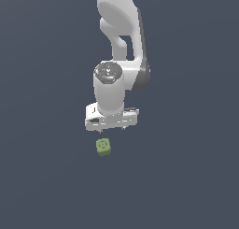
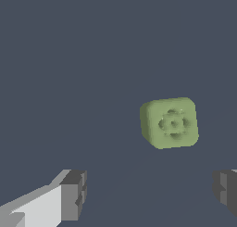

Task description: Pick up the object and move it to a goal position.

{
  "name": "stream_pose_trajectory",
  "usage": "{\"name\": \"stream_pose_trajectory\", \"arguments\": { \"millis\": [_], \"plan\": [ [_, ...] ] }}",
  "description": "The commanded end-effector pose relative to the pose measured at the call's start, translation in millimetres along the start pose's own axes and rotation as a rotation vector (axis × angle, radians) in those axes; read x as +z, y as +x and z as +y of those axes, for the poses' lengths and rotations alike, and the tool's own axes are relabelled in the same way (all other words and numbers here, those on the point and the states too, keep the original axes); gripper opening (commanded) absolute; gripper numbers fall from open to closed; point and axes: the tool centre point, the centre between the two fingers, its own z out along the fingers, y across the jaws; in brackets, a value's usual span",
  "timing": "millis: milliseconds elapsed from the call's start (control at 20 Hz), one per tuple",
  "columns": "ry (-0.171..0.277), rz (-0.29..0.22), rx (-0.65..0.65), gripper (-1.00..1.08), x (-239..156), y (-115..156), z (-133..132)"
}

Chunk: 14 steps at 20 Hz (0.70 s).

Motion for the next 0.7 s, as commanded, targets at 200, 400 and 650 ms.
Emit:
{"name": "stream_pose_trajectory", "arguments": {
  "millis": [200,400,650],
  "plan": [
    [0.008,-0.004,-0.06,1.0,32.3,18.2,30.1],
    [0.011,-0.005,-0.084,1.0,45.8,23.9,42.1],
    [0.014,-0.006,-0.098,1.0,54.4,27.1,49.7]
  ]
}}
